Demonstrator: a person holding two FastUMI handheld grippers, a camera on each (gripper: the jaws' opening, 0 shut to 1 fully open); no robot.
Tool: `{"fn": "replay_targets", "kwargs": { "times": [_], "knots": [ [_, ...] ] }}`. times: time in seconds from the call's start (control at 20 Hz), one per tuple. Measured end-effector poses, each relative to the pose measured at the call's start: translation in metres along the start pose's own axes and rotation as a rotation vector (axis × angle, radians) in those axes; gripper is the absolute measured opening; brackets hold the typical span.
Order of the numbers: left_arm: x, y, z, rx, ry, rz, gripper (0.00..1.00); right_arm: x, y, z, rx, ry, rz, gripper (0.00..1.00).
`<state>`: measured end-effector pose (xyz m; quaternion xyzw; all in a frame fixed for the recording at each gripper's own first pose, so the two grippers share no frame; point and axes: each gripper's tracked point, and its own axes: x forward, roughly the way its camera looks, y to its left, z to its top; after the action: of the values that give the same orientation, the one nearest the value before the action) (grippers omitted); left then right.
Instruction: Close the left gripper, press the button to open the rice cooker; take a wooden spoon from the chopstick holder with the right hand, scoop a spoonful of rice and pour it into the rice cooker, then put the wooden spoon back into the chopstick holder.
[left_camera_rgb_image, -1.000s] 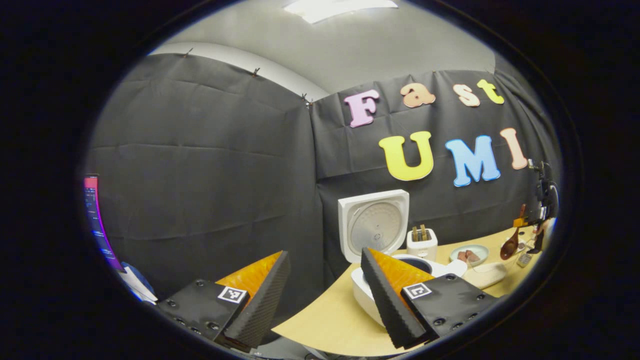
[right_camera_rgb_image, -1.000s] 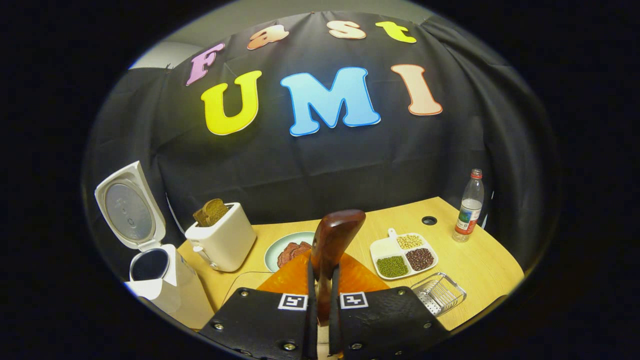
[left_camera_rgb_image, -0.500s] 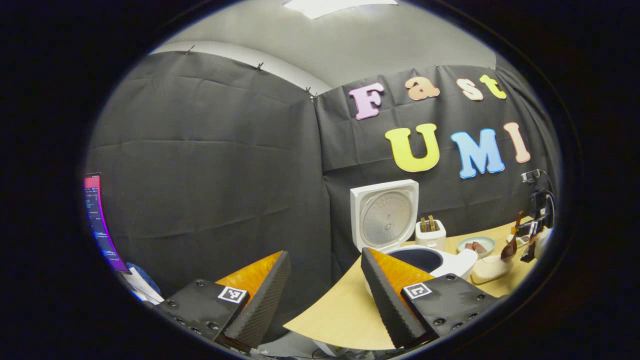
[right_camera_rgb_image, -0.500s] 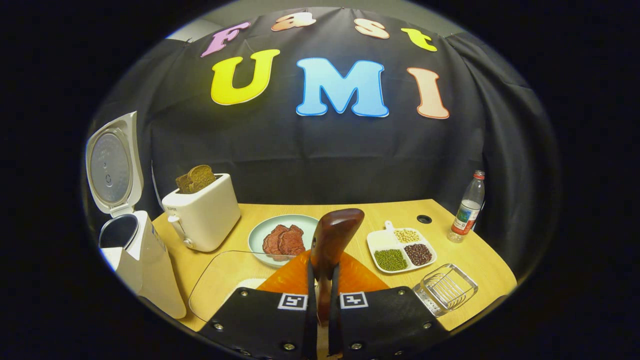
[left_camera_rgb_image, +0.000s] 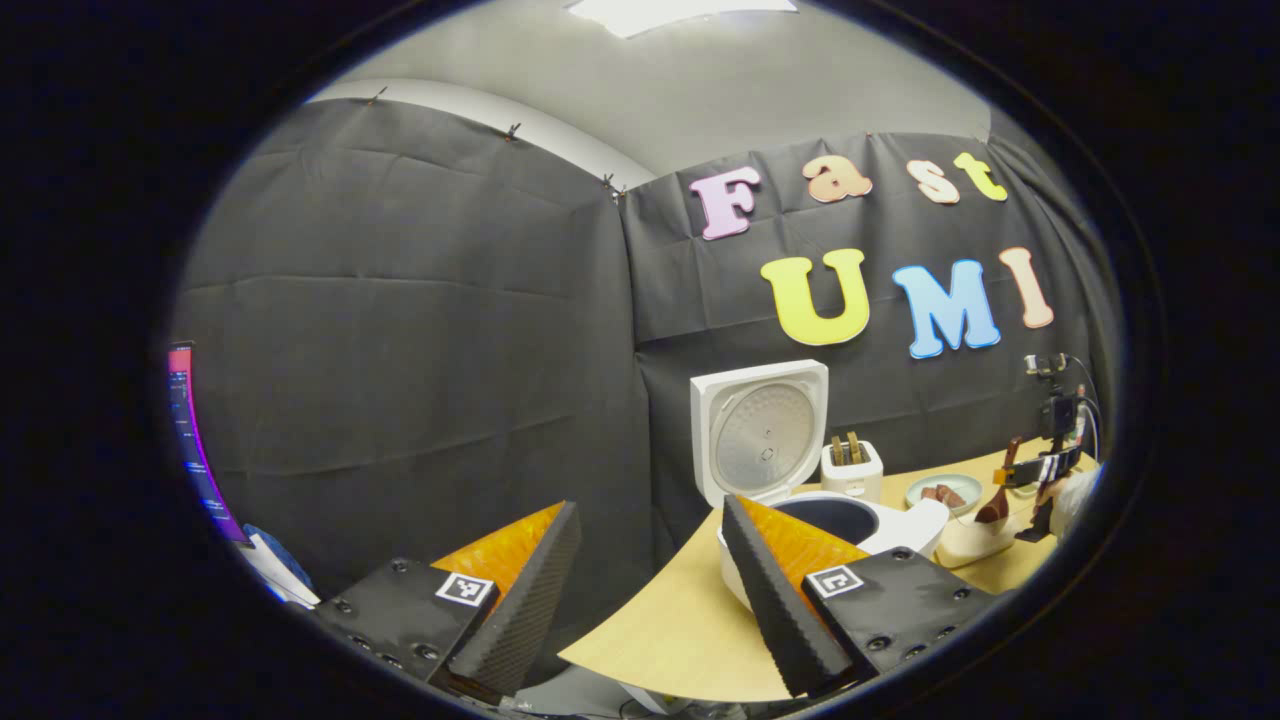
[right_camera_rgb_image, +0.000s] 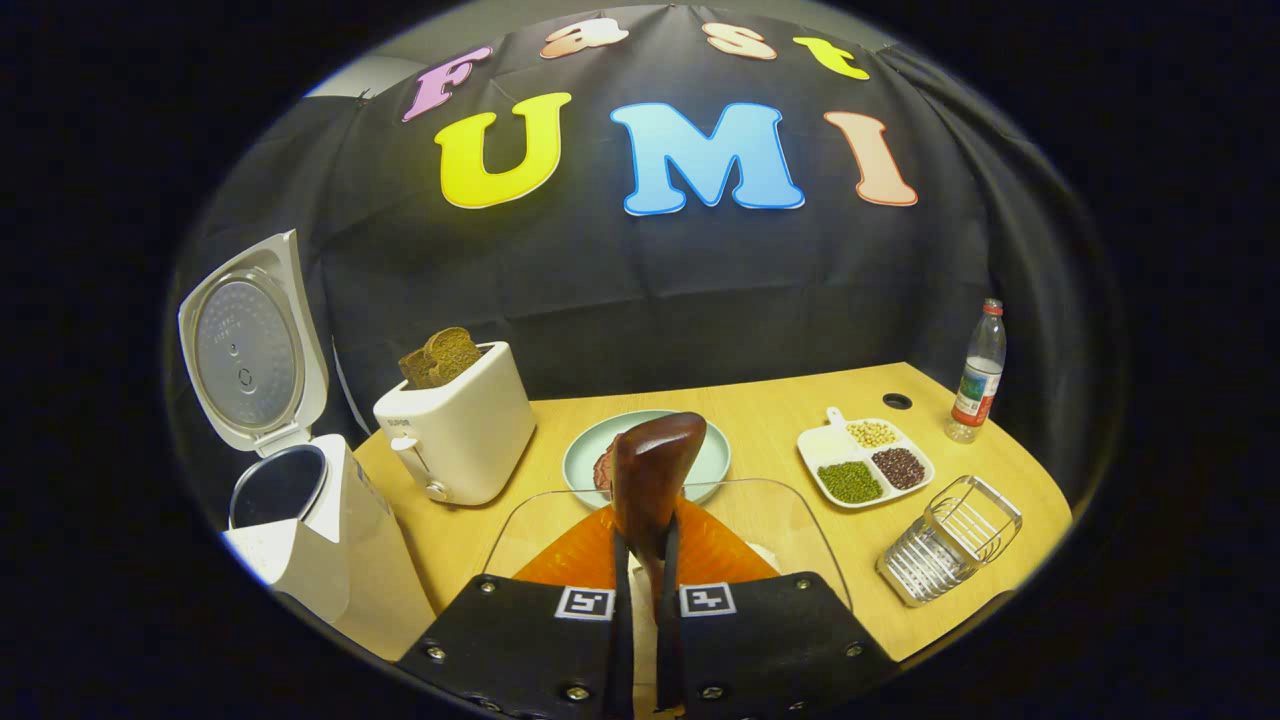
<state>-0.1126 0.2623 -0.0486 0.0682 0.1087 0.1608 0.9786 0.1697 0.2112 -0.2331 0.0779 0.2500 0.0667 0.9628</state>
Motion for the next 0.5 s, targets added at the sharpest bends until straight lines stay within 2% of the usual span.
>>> {"fn": "replay_targets", "kwargs": {
  "times": [0.2, 0.25, 0.35, 0.4, 0.45, 0.5],
  "knots": [
    [-0.002, 0.005, -0.001, -0.007, -0.001, 0.008, 0.91, -0.001, -0.003, -0.001, 0.159, 0.033, 0.013, 0.1],
    [-0.002, 0.006, -0.001, -0.01, 0.0, 0.009, 0.98, 0.0, -0.007, -0.001, 0.221, 0.046, 0.013, 0.1],
    [-0.002, 0.005, -0.001, -0.014, 0.0, 0.009, 0.98, 0.003, -0.021, -0.003, 0.35, 0.07, 0.003, 0.1],
    [-0.003, 0.003, -0.001, -0.014, 0.0, 0.008, 0.91, 0.003, -0.03, -0.005, 0.413, 0.083, -0.004, 0.1],
    [-0.003, 0.002, 0.0, -0.012, -0.002, 0.005, 0.98, 0.004, -0.038, -0.007, 0.478, 0.096, -0.01, 0.1],
    [-0.003, 0.0, 0.0, -0.01, -0.004, 0.001, 0.98, 0.004, -0.045, -0.009, 0.543, 0.108, -0.012, 0.1]
  ]
}}
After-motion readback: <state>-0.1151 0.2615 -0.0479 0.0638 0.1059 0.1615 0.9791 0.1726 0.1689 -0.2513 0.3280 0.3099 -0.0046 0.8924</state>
